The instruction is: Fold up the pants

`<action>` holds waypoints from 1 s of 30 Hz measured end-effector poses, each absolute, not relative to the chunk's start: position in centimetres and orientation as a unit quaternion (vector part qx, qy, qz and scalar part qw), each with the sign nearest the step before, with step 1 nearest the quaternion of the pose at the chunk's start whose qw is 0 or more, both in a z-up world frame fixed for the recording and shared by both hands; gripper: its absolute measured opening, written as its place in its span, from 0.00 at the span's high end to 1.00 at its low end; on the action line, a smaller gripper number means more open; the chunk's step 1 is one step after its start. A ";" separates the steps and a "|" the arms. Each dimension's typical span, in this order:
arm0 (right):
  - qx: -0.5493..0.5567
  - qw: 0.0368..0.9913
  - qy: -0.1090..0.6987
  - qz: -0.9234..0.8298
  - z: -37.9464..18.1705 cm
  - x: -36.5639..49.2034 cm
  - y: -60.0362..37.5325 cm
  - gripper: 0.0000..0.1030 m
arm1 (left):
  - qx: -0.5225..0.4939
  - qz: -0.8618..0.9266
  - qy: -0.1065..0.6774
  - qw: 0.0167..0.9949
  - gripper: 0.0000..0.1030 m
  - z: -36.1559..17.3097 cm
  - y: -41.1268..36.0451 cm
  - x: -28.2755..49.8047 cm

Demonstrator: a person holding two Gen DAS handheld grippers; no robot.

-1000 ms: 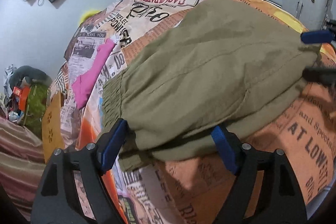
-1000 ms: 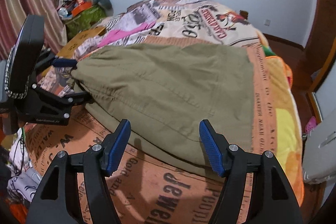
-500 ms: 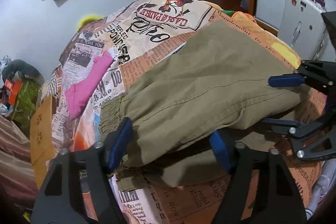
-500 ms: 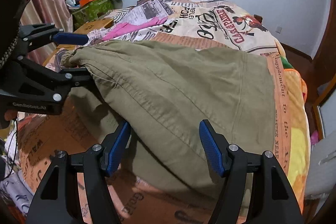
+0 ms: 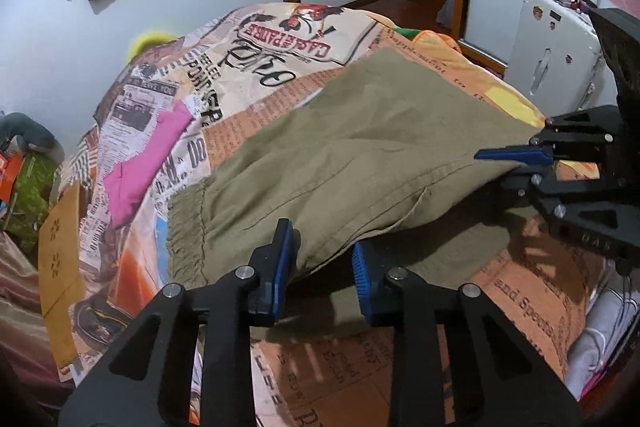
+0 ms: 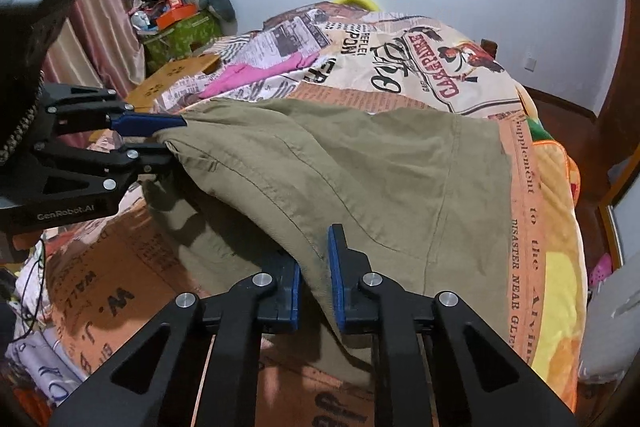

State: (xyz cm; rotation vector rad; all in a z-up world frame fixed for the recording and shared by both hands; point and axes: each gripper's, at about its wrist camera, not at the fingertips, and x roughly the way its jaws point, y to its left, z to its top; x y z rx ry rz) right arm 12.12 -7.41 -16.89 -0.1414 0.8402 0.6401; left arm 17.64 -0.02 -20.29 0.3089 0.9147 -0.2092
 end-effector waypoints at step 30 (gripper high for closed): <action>0.014 0.893 0.410 0.186 -15.9 11.4 -14.3 0.50 | -0.026 0.021 0.477 0.878 0.38 -20.5 10.9 15.3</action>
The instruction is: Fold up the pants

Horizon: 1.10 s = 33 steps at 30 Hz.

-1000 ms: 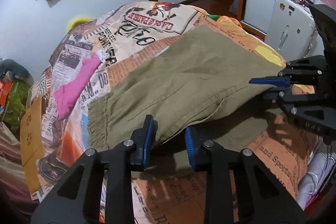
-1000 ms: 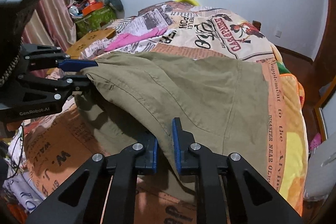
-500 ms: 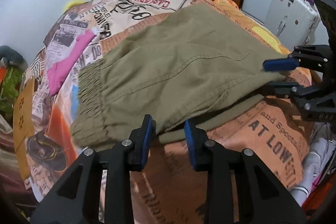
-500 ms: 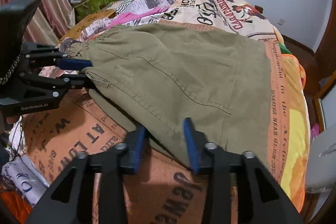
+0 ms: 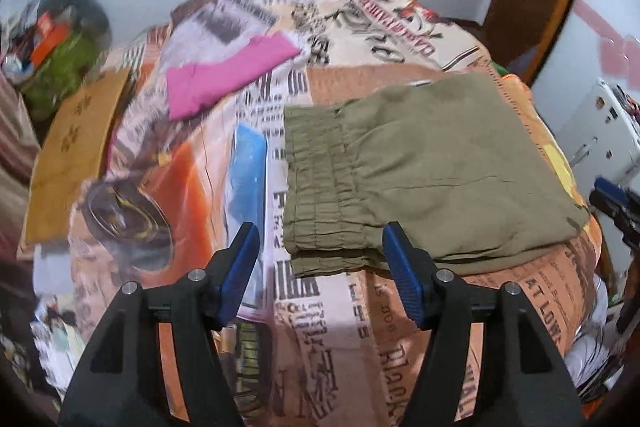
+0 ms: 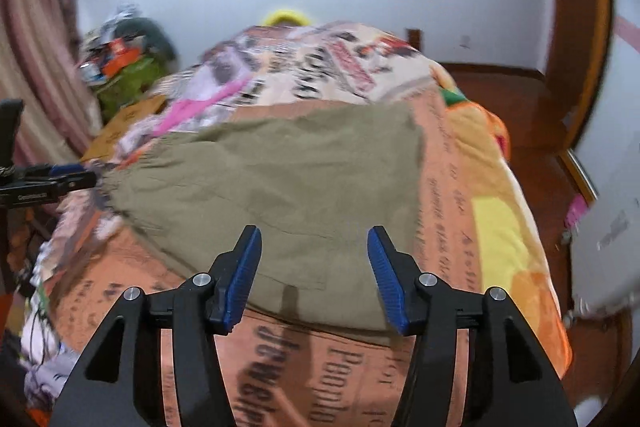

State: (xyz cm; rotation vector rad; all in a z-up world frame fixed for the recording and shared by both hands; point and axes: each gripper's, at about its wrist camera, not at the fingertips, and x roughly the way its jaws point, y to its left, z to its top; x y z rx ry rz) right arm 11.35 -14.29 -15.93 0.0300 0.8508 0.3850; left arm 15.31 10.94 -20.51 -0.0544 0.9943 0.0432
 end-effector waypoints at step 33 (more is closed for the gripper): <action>0.023 0.855 0.503 0.123 -21.4 10.1 -19.7 0.51 | -0.091 0.058 0.488 0.866 0.28 -25.2 12.1 14.1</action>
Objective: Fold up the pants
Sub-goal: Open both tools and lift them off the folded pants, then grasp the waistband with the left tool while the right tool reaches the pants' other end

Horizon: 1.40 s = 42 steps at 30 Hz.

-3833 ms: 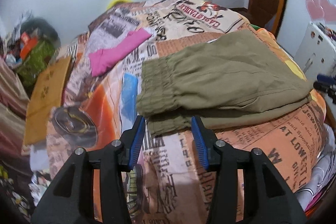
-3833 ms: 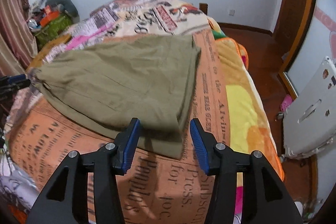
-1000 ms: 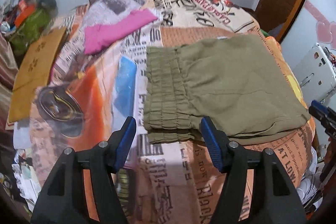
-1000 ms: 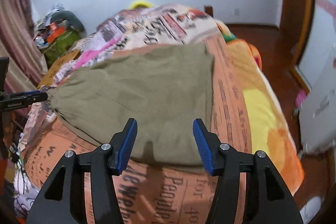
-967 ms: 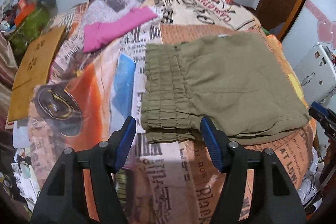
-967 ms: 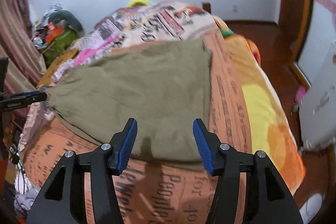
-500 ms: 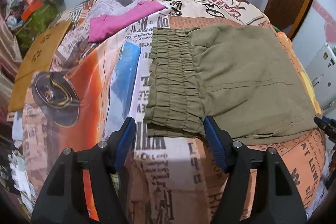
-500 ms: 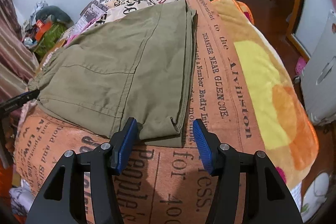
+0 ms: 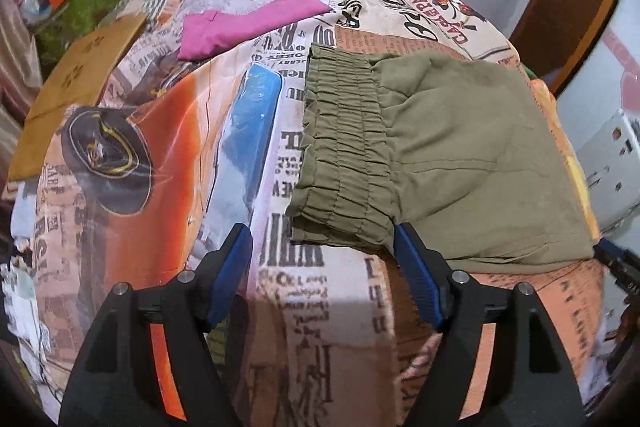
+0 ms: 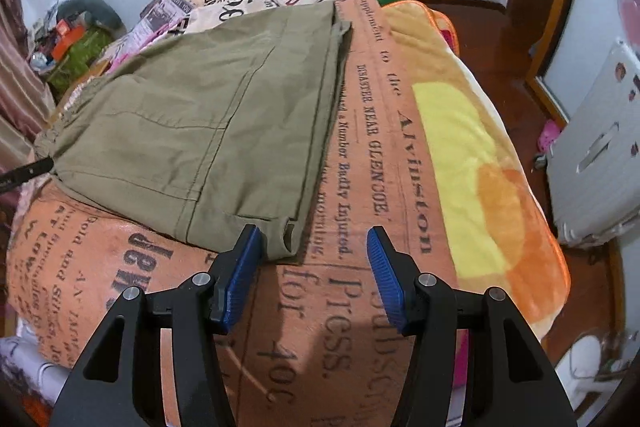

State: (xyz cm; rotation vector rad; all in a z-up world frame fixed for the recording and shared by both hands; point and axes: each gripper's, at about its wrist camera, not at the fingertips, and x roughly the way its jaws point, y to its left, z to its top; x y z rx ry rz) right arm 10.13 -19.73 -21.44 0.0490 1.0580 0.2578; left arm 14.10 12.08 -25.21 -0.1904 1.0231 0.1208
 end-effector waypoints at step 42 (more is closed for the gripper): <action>0.028 0.867 0.467 0.172 -22.8 35.2 -15.8 0.48 | -0.039 0.069 0.513 0.855 0.19 -27.1 14.2 30.8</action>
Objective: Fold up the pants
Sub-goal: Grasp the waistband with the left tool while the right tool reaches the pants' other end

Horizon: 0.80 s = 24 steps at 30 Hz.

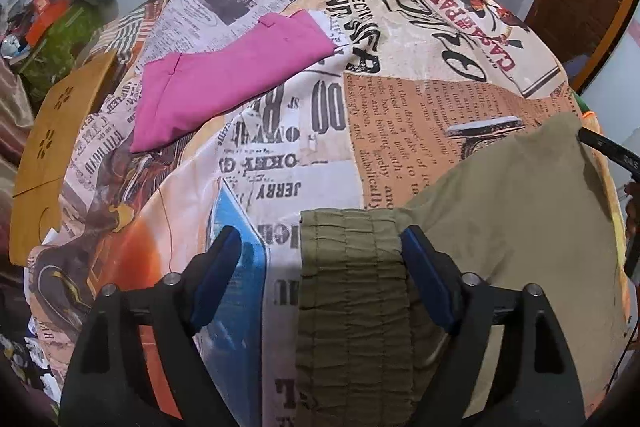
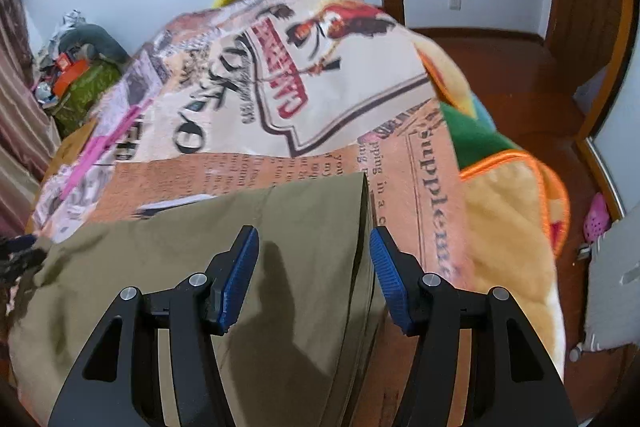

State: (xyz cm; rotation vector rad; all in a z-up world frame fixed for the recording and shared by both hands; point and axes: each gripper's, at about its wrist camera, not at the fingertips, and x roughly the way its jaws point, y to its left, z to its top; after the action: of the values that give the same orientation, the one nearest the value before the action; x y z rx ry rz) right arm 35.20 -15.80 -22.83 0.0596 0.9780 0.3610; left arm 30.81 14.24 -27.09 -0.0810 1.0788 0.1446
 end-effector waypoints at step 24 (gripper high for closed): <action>-0.052 0.858 0.489 0.147 -22.5 36.0 -14.4 0.81 | -0.057 0.116 0.486 0.865 0.12 -26.0 15.4 29.7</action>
State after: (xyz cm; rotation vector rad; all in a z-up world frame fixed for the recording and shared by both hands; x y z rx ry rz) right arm 35.97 -14.42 -22.51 -0.1098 1.0271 0.3082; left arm 29.71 15.36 -25.97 -0.1197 1.0176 0.2425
